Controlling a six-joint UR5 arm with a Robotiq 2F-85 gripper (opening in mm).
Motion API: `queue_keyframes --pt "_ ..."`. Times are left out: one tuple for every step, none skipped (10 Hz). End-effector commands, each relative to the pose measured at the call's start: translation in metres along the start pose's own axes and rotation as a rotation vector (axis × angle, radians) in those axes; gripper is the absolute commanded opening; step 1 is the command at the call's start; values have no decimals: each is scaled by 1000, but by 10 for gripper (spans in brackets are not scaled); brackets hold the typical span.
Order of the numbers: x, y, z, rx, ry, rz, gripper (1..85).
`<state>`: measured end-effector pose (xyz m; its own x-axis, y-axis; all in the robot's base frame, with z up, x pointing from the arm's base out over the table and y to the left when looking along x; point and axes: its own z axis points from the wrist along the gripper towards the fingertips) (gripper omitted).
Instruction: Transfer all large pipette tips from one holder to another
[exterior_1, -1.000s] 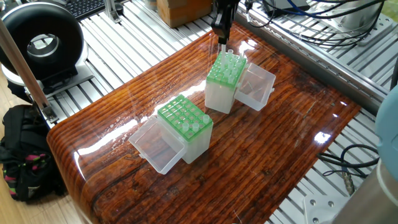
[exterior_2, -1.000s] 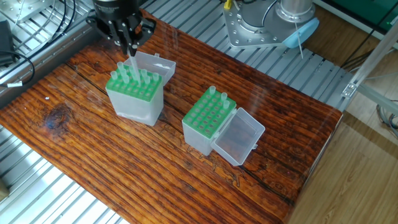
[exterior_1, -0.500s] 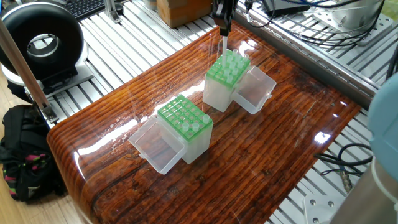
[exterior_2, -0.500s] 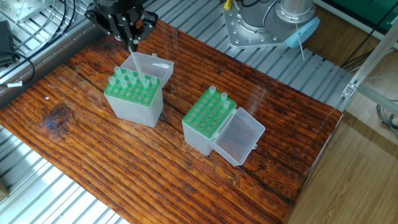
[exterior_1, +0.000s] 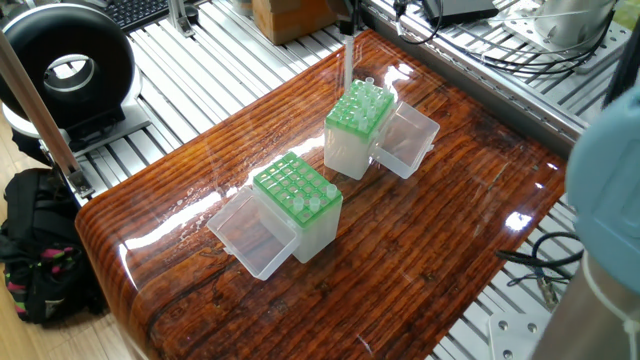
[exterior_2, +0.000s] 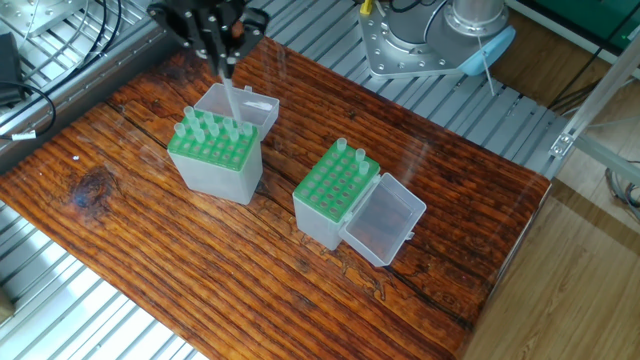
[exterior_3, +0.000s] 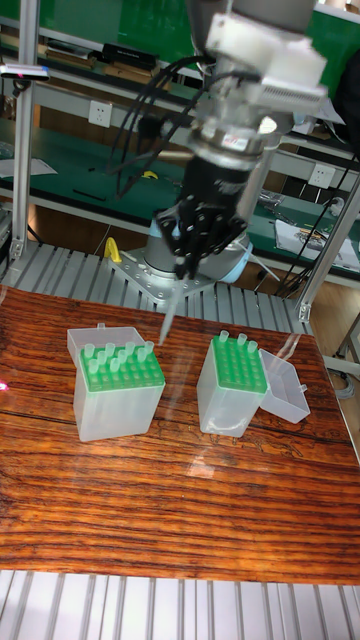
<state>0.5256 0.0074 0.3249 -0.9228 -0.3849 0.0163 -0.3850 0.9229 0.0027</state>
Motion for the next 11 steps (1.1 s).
queue_keyframes --pt "-8 41 -13 -27 -70 54 120" --pt "-11 58 -11 -47 -89 73 120" --pt "-13 73 -8 -59 -109 94 123" --pt "-12 89 -4 -63 -127 121 123" --pt "-11 101 1 -56 -140 144 123" --pt "-10 111 7 -56 -150 163 123" --pt "-9 116 12 -53 -152 175 123" --pt "-7 118 14 -49 -149 180 123" --pt "-5 114 14 -39 -141 179 120" --pt "-1 112 14 -28 -127 166 120" --pt "6 108 15 -10 -99 136 103"
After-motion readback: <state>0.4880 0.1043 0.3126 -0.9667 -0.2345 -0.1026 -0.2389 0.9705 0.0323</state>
